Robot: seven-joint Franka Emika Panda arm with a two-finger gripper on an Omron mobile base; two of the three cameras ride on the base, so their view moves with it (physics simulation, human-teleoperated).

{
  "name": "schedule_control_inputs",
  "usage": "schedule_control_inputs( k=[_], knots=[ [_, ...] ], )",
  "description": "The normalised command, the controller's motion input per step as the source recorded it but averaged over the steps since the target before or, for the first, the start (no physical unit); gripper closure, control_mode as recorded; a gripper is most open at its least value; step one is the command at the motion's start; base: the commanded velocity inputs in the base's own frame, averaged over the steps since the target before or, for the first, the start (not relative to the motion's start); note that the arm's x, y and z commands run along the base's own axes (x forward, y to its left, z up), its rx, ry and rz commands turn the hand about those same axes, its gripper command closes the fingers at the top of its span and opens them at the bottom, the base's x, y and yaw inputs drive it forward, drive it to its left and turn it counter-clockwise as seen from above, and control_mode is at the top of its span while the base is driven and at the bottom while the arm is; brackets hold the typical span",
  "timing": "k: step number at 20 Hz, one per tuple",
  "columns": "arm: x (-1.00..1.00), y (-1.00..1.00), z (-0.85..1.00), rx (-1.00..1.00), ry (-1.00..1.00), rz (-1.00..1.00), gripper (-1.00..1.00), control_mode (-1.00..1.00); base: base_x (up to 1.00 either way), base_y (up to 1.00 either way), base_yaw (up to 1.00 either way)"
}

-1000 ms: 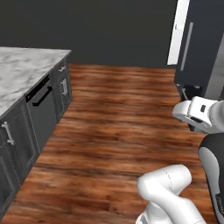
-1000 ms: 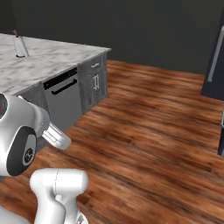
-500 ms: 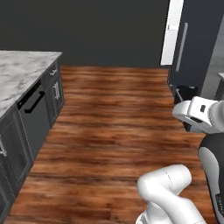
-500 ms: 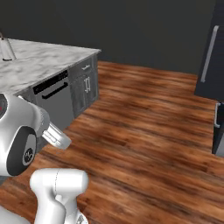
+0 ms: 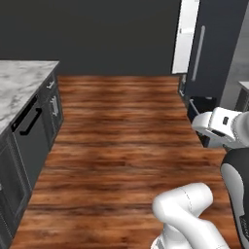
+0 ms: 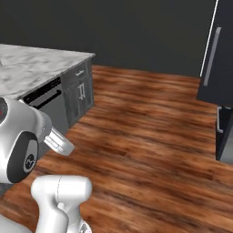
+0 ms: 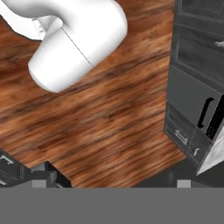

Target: Retrieve the bottle and the shaker from the cabinet and place them next to the mixing bowl on the counter. Then add garlic from the fridge to the mixing bowl.

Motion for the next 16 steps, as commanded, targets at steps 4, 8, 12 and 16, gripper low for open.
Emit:
schedule_control_inputs(
  k=[4,8,12,16],
  knots=[
    [0.00,0.00,0.00,0.00,0.00,0.00,-1.00,1.00,0.55,0.38,-0.20],
    [0.00,0.00,0.00,0.00,0.00,0.00,-1.00,1.00,0.59,0.41,-0.21],
    [0.00,0.00,0.00,0.00,0.00,0.00,-1.00,1.00,0.59,0.42,-0.22],
    [0.00,0.00,0.00,0.00,0.00,0.00,-1.00,1.00,0.60,0.41,-0.22]
  ],
)
